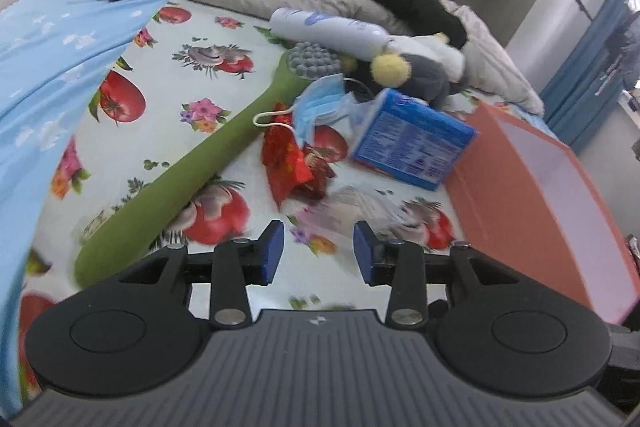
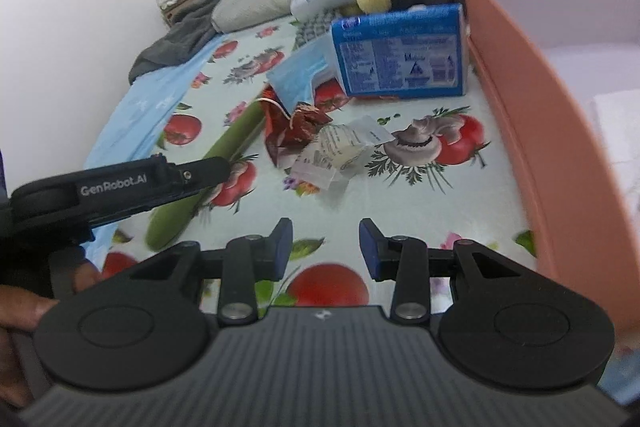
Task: Organize soft objects
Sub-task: 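Move both tools back toward the red foil packet and paper receipt, then grasp the red foil packet with the left tool while the right tool grasps the paper receipt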
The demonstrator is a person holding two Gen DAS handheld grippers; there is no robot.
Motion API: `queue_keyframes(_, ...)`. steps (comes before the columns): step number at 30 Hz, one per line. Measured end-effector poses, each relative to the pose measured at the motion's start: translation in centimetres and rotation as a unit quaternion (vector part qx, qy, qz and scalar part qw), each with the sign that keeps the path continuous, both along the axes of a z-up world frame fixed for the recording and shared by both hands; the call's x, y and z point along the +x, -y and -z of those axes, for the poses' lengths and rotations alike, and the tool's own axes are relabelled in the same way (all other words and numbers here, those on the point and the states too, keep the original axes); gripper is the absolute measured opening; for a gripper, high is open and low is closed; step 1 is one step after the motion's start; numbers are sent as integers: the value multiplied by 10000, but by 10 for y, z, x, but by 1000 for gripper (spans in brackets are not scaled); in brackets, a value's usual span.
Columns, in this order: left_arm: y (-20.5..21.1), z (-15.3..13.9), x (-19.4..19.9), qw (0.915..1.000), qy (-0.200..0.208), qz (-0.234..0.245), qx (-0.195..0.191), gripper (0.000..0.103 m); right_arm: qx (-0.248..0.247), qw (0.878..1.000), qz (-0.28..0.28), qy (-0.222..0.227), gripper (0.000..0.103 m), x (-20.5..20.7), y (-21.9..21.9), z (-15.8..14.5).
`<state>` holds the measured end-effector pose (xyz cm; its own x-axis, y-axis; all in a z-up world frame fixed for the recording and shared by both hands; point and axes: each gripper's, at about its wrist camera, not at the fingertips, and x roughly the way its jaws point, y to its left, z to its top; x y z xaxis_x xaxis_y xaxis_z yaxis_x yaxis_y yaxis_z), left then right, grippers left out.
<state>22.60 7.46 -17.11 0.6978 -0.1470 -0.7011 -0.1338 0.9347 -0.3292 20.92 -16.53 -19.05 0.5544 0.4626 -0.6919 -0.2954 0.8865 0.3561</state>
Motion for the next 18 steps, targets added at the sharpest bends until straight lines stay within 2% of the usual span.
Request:
queue_keyframes(4, -13, 15, 27, 9999, 11, -86, -130, 44, 100, 9998, -87, -178, 40, 31, -12, 21)
queue_keyframes(10, -19, 35, 62, 9995, -12, -98, -295, 44, 91, 9995, -211, -202, 41, 67, -29, 34)
queue_keyframes(18, -18, 50, 94, 9995, 9, -134, -277, 42, 168, 9986, -282, -421, 41, 89, -42, 49)
